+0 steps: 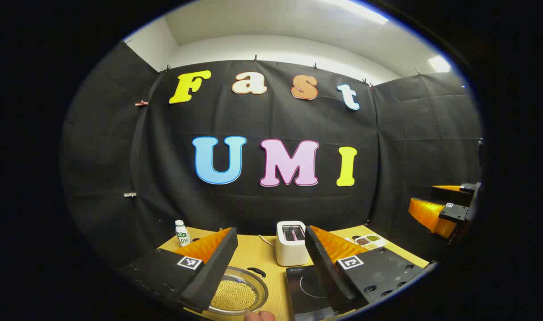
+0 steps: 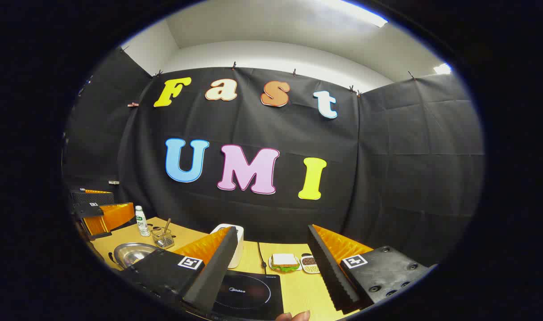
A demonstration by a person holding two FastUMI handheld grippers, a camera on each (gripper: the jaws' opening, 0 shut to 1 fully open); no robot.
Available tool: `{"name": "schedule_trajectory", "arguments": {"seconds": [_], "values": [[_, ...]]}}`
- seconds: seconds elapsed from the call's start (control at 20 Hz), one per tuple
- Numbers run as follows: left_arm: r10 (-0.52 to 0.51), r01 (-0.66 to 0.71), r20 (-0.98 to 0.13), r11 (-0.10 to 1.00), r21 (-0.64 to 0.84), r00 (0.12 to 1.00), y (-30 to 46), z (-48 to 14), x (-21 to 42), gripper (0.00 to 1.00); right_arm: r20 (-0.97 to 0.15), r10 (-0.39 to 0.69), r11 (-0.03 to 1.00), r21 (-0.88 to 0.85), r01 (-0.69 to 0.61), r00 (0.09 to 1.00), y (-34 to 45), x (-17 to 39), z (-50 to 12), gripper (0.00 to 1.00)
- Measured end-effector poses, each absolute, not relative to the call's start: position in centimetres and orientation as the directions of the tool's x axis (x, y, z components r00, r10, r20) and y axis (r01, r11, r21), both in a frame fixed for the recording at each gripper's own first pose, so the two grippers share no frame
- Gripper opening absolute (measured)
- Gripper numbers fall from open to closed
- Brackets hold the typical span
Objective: First push the handle of the pot to place it horizontally, then grasp the pot with both hands and set it on the induction cooktop.
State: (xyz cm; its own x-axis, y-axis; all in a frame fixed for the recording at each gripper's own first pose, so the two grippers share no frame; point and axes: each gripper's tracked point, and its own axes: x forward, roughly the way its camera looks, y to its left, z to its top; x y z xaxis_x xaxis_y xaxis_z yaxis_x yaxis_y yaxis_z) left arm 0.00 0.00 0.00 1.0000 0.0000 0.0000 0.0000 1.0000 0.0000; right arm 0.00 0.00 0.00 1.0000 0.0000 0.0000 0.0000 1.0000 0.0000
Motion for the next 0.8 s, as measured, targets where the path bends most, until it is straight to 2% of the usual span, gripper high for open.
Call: {"name": "schedule_trajectory", "arguments": {"seconds": [0.8], "values": [[0.01,-0.01,0.007,1.0,-0.002,1.0,0.66,-0.14,-0.32,0.94,0.007,-0.016,1.0,-0.011,0.016,1.0,0.02,-0.56,0.17,0.97]]}}
